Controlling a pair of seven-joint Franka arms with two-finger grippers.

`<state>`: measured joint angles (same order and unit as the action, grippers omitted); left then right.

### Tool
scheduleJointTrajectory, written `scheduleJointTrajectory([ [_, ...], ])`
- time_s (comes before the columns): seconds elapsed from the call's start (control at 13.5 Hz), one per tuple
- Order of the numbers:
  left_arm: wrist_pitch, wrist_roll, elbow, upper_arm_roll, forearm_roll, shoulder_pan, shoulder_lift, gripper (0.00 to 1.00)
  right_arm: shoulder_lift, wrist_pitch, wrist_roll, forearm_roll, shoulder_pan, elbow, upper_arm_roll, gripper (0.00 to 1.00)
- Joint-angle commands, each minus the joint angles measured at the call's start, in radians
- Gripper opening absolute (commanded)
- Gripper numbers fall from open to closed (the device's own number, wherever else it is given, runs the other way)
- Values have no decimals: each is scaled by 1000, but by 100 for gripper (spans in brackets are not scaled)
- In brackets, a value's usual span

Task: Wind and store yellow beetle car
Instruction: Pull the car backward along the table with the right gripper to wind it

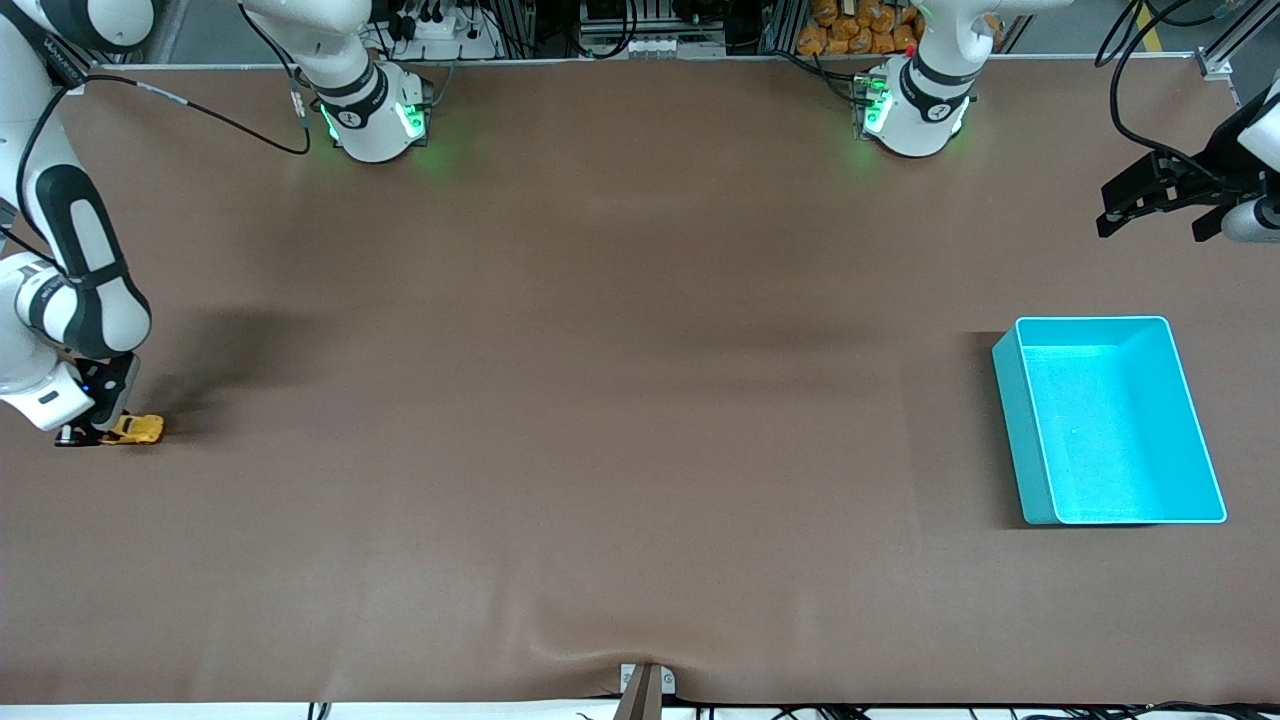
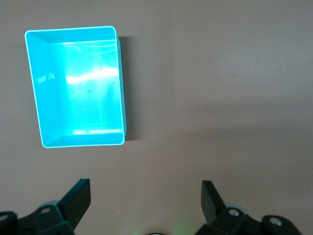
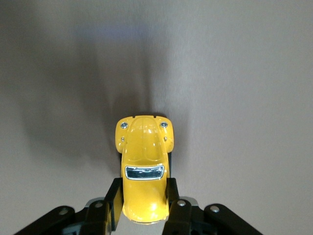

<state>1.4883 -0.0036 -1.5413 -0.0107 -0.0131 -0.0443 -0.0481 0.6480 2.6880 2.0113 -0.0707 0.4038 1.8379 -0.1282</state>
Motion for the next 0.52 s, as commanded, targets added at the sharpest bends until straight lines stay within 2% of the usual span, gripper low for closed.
scheduleJointTrajectory([
  [0.0,-3,2,21,0,-7,6,10,100,93,-23,29,11,33,-31,15,40],
  [0.07,-3,2,21,0,-7,6,10,100,91,-46,18,23,35,-54,33,78],
  [0.15,-3,2,21,0,-7,6,10,100,88,-136,14,64,32,-106,44,100],
  [0.3,-3,2,21,0,-7,6,10,100,90,-387,9,112,24,-239,44,100],
  [0.44,-3,2,21,0,-7,6,10,100,85,-462,10,117,23,-282,45,100],
])
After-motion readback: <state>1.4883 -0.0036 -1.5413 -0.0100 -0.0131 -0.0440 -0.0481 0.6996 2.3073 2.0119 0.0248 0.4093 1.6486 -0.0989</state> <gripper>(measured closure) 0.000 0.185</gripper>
